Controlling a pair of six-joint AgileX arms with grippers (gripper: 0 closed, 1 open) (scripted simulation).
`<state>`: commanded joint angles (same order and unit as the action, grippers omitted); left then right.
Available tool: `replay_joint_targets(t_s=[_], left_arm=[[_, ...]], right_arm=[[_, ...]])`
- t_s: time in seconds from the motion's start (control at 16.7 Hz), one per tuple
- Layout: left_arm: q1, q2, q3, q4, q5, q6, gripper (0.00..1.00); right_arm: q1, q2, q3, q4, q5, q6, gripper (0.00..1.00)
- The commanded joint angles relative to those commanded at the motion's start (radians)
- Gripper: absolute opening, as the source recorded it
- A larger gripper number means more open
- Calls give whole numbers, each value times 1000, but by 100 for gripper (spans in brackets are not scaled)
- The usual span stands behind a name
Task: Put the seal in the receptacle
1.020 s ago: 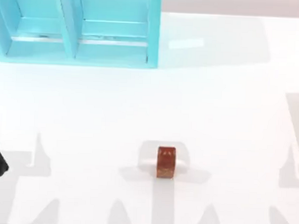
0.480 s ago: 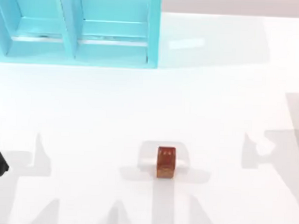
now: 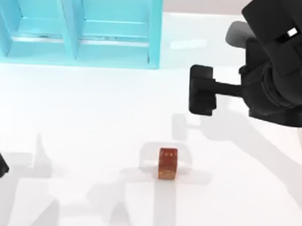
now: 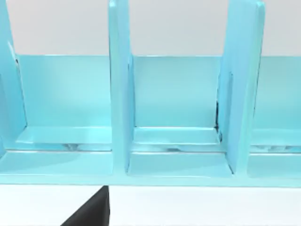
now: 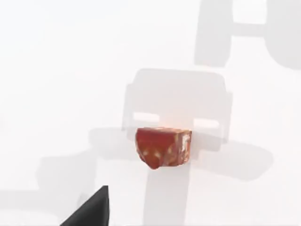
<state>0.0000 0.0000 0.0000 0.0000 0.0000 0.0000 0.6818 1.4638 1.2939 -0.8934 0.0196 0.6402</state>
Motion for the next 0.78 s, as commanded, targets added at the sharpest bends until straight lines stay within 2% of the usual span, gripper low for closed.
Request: replay_joint_targets(t_s=[0.42, 0.78], left_arm=[[0, 0, 0, 0, 0, 0, 100], [0, 0, 0, 0, 0, 0, 100]], right_arm=[[106, 540, 460, -339, -12, 149, 100], [114, 660, 574, -421, -17, 174, 100]])
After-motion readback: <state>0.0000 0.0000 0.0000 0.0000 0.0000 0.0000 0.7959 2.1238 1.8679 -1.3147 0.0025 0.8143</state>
